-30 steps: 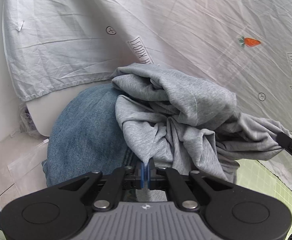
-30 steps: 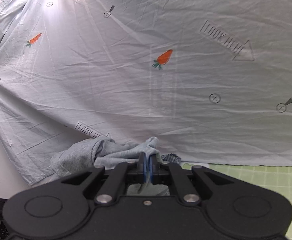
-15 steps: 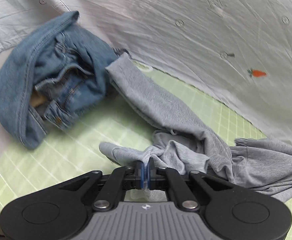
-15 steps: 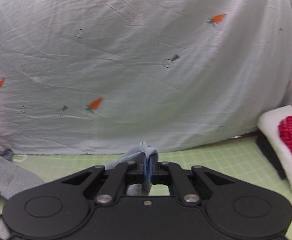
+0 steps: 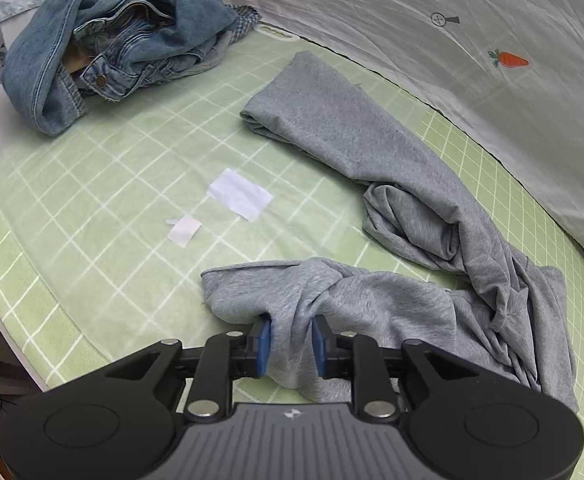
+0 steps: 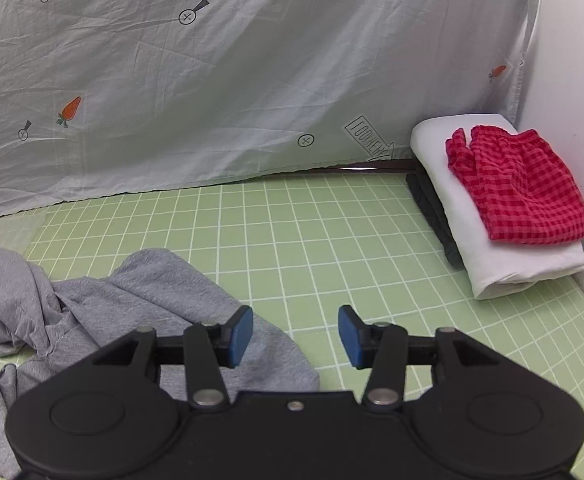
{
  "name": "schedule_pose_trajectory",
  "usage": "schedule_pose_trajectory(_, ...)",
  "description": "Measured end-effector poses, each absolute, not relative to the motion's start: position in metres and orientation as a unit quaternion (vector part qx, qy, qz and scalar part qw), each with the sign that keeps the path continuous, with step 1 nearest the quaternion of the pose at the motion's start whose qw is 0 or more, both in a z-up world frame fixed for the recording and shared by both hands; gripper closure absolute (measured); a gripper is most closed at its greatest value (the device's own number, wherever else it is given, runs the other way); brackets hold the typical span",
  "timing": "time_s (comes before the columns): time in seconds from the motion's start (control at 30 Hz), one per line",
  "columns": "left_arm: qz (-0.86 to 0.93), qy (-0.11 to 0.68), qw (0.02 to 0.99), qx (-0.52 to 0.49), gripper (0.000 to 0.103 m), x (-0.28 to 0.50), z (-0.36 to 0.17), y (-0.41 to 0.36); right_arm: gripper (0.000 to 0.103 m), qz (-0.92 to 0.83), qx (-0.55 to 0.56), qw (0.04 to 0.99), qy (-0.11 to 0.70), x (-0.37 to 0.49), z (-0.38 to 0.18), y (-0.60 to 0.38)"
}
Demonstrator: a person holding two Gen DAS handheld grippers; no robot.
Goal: Fold clothes
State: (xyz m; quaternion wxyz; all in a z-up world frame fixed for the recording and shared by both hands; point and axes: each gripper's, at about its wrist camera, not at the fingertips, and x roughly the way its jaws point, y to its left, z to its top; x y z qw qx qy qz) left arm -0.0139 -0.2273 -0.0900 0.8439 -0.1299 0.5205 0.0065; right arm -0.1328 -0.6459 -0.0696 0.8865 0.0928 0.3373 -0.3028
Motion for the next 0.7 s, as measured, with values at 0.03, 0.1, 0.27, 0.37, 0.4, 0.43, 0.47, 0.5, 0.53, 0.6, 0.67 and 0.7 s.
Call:
schedule_pose_trajectory(0.03,0.014,0.519,0.844,-0.134,0.068,-0.014,-0.09,-0.227,0.047,-0.299,0.096,0.886,0.341,-0.133,-0.072,-0.649)
schedule_pose_trajectory(0.1,0.024,0.516,0.844,-0.142,0.063,-0.012,-0.09,-0.23,0.04,-0.293,0.108,0.884,0.349,-0.131,-0.078,-0.656)
schedule_pose_trajectory(0.27,0.034,0.508,0.848,-0.149,0.052,0.004,-0.084,-0.243,0.024,-0.291,0.125,0.882,0.35,-0.111,-0.085,-0.676)
schedule_pose_trajectory(0.37,0.025,0.5,0.854,-0.141,0.044,0.022,-0.076,-0.257,0.017,-0.293,0.132,0.881,0.348,-0.095,-0.087,-0.687)
schedule_pose_trajectory(0.4,0.021,0.497,0.856,-0.138,0.042,0.029,-0.073,-0.262,0.016,-0.294,0.134,0.88,0.347,-0.09,-0.088,-0.691)
schedule_pose_trajectory(0.43,0.016,0.496,0.858,-0.134,0.038,0.036,-0.072,-0.268,0.015,-0.295,0.135,0.88,0.348,-0.086,-0.09,-0.695)
schedule_pose_trajectory(0.47,0.008,0.499,0.857,-0.131,0.036,0.044,-0.074,-0.276,0.015,-0.296,0.137,0.878,0.35,-0.082,-0.092,-0.698)
schedule_pose_trajectory(0.5,0.001,0.501,0.856,-0.128,0.035,0.051,-0.077,-0.284,0.015,-0.297,0.138,0.877,0.353,-0.078,-0.095,-0.7)
schedule_pose_trajectory(0.53,-0.007,0.504,0.855,-0.125,0.035,0.059,-0.079,-0.291,0.015,-0.298,0.139,0.875,0.356,-0.076,-0.097,-0.703)
schedule_pose_trajectory(0.6,-0.022,0.509,0.852,-0.118,0.034,0.075,-0.083,-0.306,0.014,-0.301,0.141,0.871,0.363,-0.073,-0.102,-0.706)
schedule_pose_trajectory(0.67,-0.037,0.514,0.85,-0.111,0.028,0.091,-0.087,-0.322,0.014,-0.305,0.145,0.865,0.371,-0.071,-0.109,-0.711)
schedule_pose_trajectory(0.7,-0.044,0.516,0.848,-0.108,0.026,0.098,-0.089,-0.329,0.014,-0.308,0.145,0.861,0.378,-0.07,-0.113,-0.714)
